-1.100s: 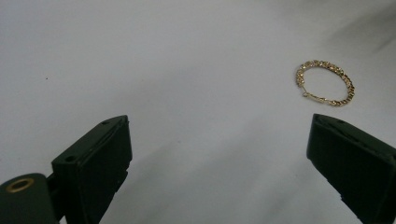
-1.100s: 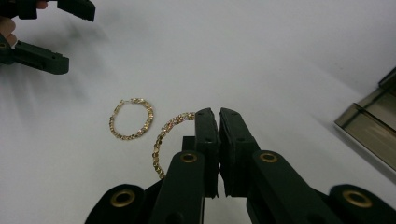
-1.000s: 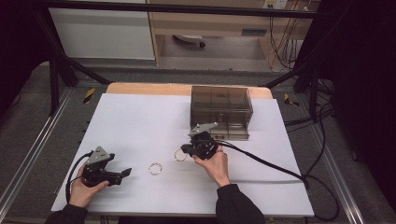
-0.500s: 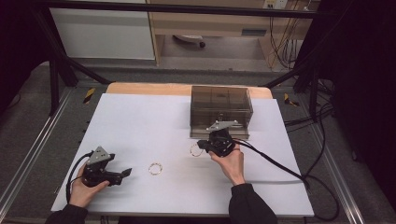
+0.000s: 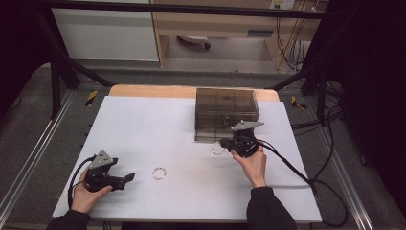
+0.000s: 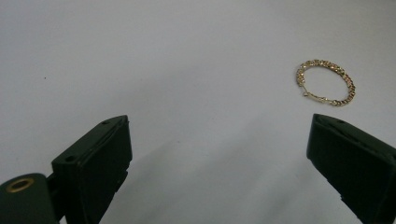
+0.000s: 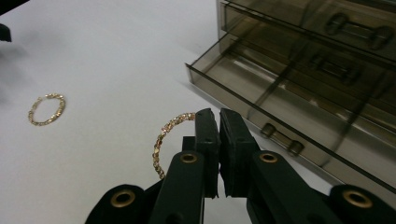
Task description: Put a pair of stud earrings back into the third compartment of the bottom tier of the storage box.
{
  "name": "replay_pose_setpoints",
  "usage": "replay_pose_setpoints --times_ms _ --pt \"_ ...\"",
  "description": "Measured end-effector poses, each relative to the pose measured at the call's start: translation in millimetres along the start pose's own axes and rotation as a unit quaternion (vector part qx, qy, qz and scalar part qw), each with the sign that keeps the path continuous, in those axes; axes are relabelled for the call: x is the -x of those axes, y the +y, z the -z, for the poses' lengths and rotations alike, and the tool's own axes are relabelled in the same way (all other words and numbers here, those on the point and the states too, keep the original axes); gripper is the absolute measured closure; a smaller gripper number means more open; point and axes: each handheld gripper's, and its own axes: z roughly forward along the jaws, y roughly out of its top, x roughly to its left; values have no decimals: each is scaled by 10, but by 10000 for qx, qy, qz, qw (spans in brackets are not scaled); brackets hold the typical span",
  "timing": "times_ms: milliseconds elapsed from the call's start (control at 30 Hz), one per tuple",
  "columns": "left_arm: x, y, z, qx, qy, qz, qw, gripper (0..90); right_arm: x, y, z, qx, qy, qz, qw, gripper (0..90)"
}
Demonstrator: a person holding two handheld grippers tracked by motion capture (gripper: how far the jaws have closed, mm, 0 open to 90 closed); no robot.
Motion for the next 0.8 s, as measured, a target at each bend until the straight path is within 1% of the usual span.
replay_pose_setpoints --times_ms 33,100,167,200,333,433,500,567,700,800 --pt "0 0 -1 0 -2 -1 10000 65 52 -21 19 2 -58 -14 10000 871" --pt "1 0 -4 -4 0 3 10000 65 93 -38 35 2 -98 -85 9999 872" --pt "2 0 -2 -3 -1 2 10000 65 116 -44 43 22 -124 -94 9999 871" --pt "3 1 0 -1 0 -1 10000 65 163 -53 59 52 -173 -140 9997 872" --pt "1 0 -1 -2 4 1 10000 65 266 -58 102 59 -317 -218 9992 871" --pt "1 0 -3 -2 5 5 10000 65 351 -71 134 98 -432 -289 9986 871" --pt "6 2 -3 0 1 -2 10000 66 405 -85 156 87 -486 -345 9982 871" --pt "8 3 -3 1 3 -4 10000 65 457 -100 172 130 -527 -407 9977 871" --pt "10 5 -9 -5 2 -8 10000 65 546 -112 200 132 -652 -497 9965 871" --pt "9 4 -8 -4 2 -6 10000 65 585 -108 205 157 -680 -552 9960 871"
